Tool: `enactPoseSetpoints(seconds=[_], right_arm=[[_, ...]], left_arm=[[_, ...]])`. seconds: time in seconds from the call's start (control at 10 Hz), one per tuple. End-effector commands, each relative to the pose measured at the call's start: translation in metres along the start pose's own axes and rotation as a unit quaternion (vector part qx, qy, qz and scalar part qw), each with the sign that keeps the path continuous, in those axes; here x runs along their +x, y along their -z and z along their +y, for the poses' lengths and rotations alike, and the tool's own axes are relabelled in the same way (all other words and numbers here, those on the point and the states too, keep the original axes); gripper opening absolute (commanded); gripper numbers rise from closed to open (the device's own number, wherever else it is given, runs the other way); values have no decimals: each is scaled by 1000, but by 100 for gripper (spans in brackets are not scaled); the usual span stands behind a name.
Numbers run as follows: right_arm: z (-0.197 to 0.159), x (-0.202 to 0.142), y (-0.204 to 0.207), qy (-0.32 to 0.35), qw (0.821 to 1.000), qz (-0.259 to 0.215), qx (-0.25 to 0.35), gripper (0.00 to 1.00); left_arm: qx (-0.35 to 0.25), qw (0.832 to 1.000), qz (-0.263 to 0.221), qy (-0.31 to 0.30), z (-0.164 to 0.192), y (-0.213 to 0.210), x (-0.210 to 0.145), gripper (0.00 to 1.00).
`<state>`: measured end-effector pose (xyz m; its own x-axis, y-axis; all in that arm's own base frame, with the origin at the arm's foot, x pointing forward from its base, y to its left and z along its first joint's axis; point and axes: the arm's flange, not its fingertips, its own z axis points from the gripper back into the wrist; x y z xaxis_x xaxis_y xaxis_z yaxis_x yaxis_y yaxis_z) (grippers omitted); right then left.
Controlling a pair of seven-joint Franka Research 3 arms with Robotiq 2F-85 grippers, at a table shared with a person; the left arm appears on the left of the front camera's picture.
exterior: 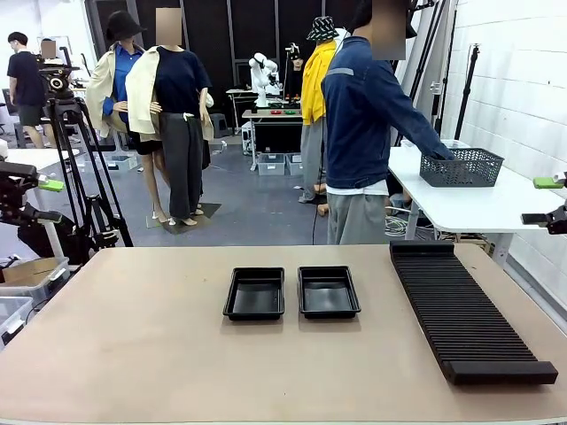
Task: Inspect and transfer BCBs to ESD trays.
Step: Pick up the Blank PCB from the PCB Rack and place it in the left ESD tray.
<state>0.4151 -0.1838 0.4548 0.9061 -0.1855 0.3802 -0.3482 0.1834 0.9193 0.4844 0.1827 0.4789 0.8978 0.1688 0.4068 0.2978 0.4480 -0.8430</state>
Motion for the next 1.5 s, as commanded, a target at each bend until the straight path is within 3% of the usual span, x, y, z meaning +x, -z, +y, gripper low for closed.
enactPoseSetpoints(seconds=[0.0, 0.3, 0.4, 0.5, 1.4], right_arm=[[-3, 9, -3, -8, 1000, 2, 22, 100], [-6, 11, -2, -5, 1000, 1, 27, 100], [-5, 12, -3, -1, 999, -22, 32, 100], [-6, 5, -1, 3, 1000, 6, 13, 100], [-6, 5, -1, 3, 1000, 6, 13, 100]], left_arm=[[-25, 999, -2, 26, -2, -1, -1, 100], [-29, 999, 6, 38, 1, -1, -7, 100], [-41, 998, 1, 52, -4, 0, -7, 100], [-19, 999, 9, 24, -2, 1, -4, 100], [-19, 999, 9, 24, -2, 1, -4, 100]])
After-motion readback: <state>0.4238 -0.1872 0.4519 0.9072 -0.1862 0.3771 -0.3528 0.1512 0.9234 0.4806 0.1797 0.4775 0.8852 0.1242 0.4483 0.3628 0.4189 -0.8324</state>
